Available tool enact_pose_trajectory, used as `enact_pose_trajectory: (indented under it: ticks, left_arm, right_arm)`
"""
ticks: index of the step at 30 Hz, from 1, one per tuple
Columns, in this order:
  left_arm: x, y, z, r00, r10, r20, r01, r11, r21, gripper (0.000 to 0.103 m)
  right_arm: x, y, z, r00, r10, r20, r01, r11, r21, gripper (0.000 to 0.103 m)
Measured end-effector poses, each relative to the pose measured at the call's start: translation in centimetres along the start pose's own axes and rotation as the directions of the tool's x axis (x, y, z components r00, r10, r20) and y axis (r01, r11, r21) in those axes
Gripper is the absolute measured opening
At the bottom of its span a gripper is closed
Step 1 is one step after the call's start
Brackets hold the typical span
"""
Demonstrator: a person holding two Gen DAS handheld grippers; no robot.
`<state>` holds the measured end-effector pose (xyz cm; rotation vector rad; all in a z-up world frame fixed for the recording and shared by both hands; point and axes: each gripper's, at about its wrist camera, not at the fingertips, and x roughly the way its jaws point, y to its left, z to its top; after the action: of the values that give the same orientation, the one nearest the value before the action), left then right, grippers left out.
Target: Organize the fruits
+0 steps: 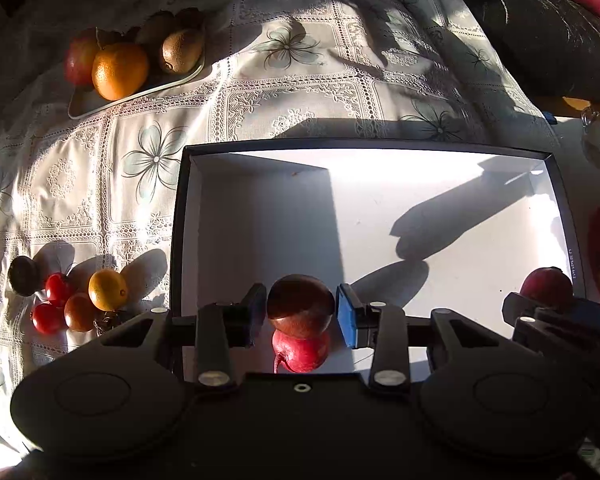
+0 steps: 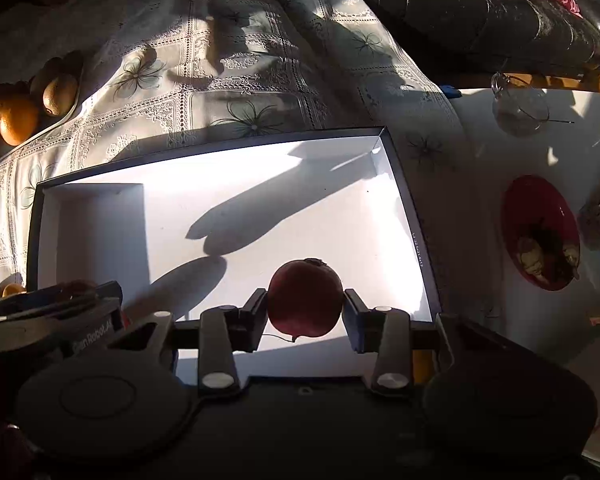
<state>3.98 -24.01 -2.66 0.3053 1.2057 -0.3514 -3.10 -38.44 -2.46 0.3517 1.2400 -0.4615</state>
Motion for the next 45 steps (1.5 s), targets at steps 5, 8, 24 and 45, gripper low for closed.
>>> enact_pose_trajectory:
  ticks: [5, 8, 24, 45]
  left_arm:
    - [-0.2, 0.3, -0.1, 1.000, 0.001, 0.003, -0.001, 1.000, -0.002, 0.047]
    - [-0.3, 0.4, -0.2, 1.000, 0.001, 0.001, -0.001, 1.000, -0.004, 0.047]
    - [-0.8, 0.5, -0.7, 1.000, 0.006, -0.004, -0.006, 1.000, -0.003, 0.047]
    - [-1.1, 0.9, -1.2, 1.000, 0.007, -0.017, -0.007, 1.000, 0.001, 0.047]
  right_arm:
    - [-0.6, 0.5, -0.1, 1.000, -0.006, 0.021, 0.006, 1.000, -0.021, 0.043]
    - [-0.4, 0.7, -0.1, 1.000, -0.003, 0.012, 0.004, 1.000, -0.026, 0.043]
    - [-0.4, 0.8, -0.1, 1.000, -0.003, 0.002, 0.003, 1.000, -0.029, 0.043]
    - [-1.3, 1.4, -0.2, 1.000, 0.011, 0.008, -0.011, 0.999, -0.039, 0.043]
